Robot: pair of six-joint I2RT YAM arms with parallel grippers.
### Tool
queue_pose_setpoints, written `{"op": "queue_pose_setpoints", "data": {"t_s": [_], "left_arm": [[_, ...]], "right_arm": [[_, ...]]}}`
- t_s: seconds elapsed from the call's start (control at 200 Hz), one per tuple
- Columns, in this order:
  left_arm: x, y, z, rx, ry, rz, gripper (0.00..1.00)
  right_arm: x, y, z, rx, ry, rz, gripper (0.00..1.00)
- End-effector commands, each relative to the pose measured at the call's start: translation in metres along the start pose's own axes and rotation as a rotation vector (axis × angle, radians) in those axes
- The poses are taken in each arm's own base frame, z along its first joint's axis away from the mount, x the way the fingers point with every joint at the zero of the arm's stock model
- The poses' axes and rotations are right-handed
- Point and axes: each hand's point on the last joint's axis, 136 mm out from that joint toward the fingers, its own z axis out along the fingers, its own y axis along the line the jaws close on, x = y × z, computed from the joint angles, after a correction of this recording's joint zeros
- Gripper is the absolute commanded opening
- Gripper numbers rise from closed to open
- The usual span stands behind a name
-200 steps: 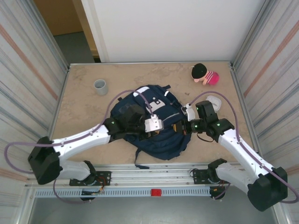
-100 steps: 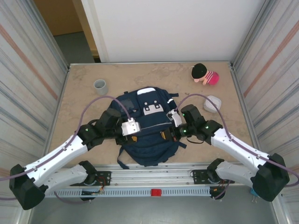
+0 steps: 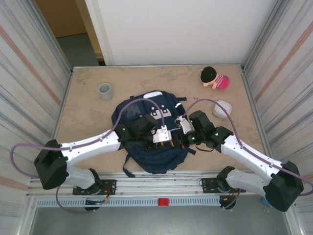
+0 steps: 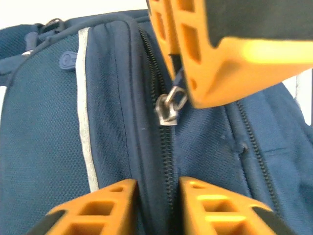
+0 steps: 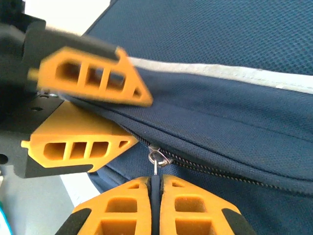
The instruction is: Pack books, pencil case, and school supplies into a backpack
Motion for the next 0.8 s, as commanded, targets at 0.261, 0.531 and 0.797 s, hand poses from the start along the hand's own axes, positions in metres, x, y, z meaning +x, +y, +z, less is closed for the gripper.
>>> {"op": "queue_pose_setpoints", "data": {"t_s": [0.261, 0.531, 0.797], "left_arm": [[0.016, -0.001, -0.037, 0.029, -0.107, 0.043, 0.0], [0.062, 0.008, -0.053, -0.041, -0.029, 0.046, 0.12], [0.001, 0.006, -0.062, -0.064, -0.145, 0.021, 0.75]], "right_arm": [[-0.022, -0.075, -0.049, 0.132, -0.145, 0.148, 0.0], [-0.027, -0.04, -0.032, -0.031, -0.119, 0.061, 0.0], [-0.016, -0.016, -0.016, -0.055, -0.071, 0.017, 0.0]]}}
